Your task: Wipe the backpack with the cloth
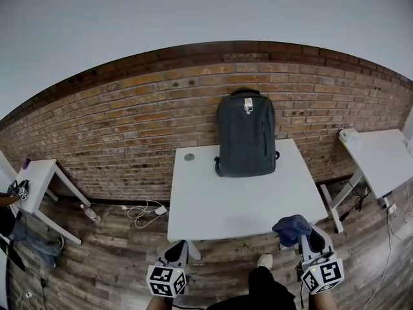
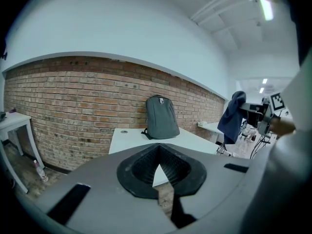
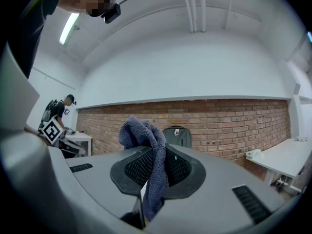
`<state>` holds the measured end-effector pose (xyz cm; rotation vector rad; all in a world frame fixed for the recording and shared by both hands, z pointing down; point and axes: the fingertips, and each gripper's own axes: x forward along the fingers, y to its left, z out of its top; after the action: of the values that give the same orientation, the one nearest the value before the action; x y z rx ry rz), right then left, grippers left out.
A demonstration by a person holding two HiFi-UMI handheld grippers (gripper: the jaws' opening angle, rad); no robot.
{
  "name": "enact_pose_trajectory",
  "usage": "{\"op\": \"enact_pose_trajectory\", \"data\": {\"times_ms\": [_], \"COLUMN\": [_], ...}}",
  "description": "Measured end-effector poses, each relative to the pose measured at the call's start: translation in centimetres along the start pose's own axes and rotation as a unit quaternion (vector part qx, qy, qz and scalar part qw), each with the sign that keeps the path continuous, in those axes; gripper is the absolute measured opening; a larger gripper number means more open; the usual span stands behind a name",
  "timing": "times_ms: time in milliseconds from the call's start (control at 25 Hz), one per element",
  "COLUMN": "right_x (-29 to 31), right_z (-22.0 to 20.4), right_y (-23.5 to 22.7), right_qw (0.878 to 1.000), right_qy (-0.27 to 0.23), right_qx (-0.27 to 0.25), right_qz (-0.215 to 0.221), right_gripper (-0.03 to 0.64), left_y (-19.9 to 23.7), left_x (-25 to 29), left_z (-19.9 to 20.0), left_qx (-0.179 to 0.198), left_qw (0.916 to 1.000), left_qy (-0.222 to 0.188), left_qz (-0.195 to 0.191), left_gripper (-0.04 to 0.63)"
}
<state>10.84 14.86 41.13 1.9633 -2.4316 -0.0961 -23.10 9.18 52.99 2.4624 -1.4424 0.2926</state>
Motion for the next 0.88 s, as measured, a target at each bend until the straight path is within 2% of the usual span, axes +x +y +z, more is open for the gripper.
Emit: {"op": "enact_pose_trajectory", "data": {"times_ms": [360, 480, 680, 880], "right_x": [6.1, 8.6, 12.8, 17.2], "right_z": [-0.6, -0.3, -1.3, -1.7], "right_y": [-4.9, -7.4, -12.2, -16.1], "right_qw": [1.0, 0.999, 0.998, 0.999], "right_qy": [-0.018, -0.032, -0.031, -0.02], "right_qx": [0.008, 0.014, 0.051, 0.032], "right_qz": [0.015, 0.015, 0.01, 0.025], "right_gripper": [0.04, 0.04, 0.04, 0.04], "left_y": [0.9, 0.6, -0.1, -1.6], "left_x": [3.8, 6.4, 11.6, 17.3], "left_z": [1.0, 2.3, 5.2, 7.9], "left_qx": [-0.01, -0.011, -0.016, -0.006], "left_qw": [0.999, 0.9989, 0.9988, 0.9989], "left_qy": [-0.001, -0.005, -0.014, -0.013], "left_qz": [0.043, 0.045, 0.044, 0.044], "left_gripper": [-0.003, -0.003, -0.003, -0.003]}}
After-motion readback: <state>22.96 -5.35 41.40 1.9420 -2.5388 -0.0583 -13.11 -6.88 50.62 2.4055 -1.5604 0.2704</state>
